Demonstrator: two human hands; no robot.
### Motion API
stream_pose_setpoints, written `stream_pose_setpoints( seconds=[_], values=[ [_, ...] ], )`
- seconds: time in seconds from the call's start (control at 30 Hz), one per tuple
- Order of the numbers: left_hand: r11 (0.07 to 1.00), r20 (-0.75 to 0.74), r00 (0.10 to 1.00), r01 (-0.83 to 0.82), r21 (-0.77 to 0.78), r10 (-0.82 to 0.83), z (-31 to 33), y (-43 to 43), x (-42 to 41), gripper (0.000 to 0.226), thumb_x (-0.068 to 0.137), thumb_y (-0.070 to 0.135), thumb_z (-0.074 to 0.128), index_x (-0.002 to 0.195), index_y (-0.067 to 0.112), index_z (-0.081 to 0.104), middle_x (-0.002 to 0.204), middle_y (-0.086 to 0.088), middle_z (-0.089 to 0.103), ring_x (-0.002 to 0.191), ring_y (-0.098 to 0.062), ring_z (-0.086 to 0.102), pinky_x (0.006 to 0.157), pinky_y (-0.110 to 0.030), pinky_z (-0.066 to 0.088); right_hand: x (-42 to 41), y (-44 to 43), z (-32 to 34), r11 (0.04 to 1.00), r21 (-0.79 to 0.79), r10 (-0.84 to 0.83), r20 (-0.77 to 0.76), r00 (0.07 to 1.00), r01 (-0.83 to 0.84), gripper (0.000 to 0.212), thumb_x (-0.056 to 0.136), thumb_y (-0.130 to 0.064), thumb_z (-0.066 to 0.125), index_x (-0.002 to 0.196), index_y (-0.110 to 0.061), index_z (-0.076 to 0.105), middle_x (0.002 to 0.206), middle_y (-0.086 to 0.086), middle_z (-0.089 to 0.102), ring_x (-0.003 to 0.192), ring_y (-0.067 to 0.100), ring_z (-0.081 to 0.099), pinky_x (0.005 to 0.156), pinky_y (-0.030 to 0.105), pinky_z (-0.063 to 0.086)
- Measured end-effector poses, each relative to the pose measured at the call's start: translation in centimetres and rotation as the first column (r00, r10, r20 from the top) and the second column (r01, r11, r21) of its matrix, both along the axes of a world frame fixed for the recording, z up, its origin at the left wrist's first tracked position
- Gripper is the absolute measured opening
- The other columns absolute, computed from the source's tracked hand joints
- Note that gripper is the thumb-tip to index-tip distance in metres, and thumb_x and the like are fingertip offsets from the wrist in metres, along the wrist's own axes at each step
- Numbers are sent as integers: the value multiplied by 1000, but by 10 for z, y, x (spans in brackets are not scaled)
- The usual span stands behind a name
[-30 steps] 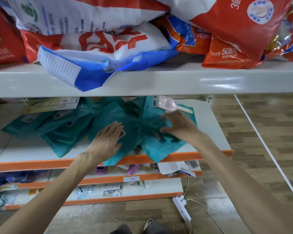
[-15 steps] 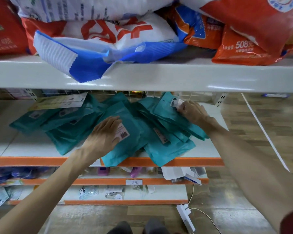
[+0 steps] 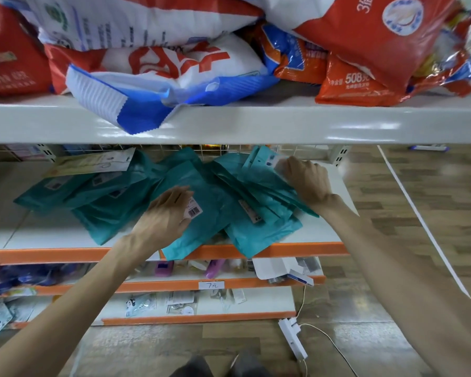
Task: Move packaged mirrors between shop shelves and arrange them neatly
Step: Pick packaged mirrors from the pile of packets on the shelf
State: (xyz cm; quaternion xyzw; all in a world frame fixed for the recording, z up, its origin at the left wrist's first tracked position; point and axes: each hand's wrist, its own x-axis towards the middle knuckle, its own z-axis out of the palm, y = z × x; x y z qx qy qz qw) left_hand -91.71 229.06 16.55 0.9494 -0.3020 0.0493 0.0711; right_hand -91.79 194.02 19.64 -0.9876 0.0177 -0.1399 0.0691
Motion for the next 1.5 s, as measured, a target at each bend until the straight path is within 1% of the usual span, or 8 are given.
stream_pose_setpoints(
  seconds=[0.23,0.37,0.47,0.7,0.83,1.03,1.33,1.5],
  values=[
    [1000,-29,999,-12,2,12,11,7,-6,53,81,19,69,129,6,52,139,-9,49,129,-30,47,103,-46,46,10,32,22,764,622,-146,-92,985,171,37,96,-18,44,60,-14,37,57,4,44,53,19,41,51,31,29],
    [999,-60,998,-32,8,32,12,12,-11,51,84,21,64,130,8,51,139,-8,49,129,-29,47,104,-46,44,5,29,0,429,806,-215,-346,913,407,19,87,-12,48,68,-12,48,64,11,48,61,20,48,52,30,36],
    [996,-103,992,-73,44,77,11,17,-11,51,88,26,61,134,9,48,141,-7,48,131,-26,44,105,-44,43,1,23,-19,337,818,-190,-425,885,465,12,84,-1,52,77,-2,63,78,29,66,70,26,63,59,38,53],
    [957,-247,925,-272,100,288,-4,-2,2,56,95,43,53,137,9,40,138,-7,45,127,-27,41,89,-42,48,-1,32,-27,469,783,-265,-316,911,408,13,89,-8,63,92,0,73,90,10,72,85,25,68,73,38,59],
    [850,-344,778,-491,189,526,-14,-42,26,81,90,69,37,139,4,36,139,-16,42,123,-40,42,91,-45,45,1,37,-19,577,730,-232,-285,930,367,13,92,-9,60,88,-5,72,88,9,71,80,22,67,69,37,58],
    [775,-472,638,-605,182,609,-19,-87,44,118,76,88,29,152,2,1,155,-36,0,136,-64,4,100,-78,19,0,37,-15,685,658,-216,-227,950,313,18,92,-7,56,86,-1,71,84,8,70,70,17,66,59,33,58],
    [845,-490,691,-479,240,531,-20,-108,39,94,92,51,47,149,-6,-2,155,-33,3,138,-61,5,108,-72,17,-1,26,-13,700,640,-203,-246,948,316,18,91,-4,55,83,3,71,82,9,69,71,21,68,59,35,59],
    [879,-414,776,-429,209,477,-9,-105,32,77,95,25,53,146,-12,9,151,-34,16,136,-49,29,100,-49,41,1,29,-7,694,646,-186,-267,946,319,16,91,-6,56,86,0,70,82,6,70,67,16,66,44,24,49]
  ],
)
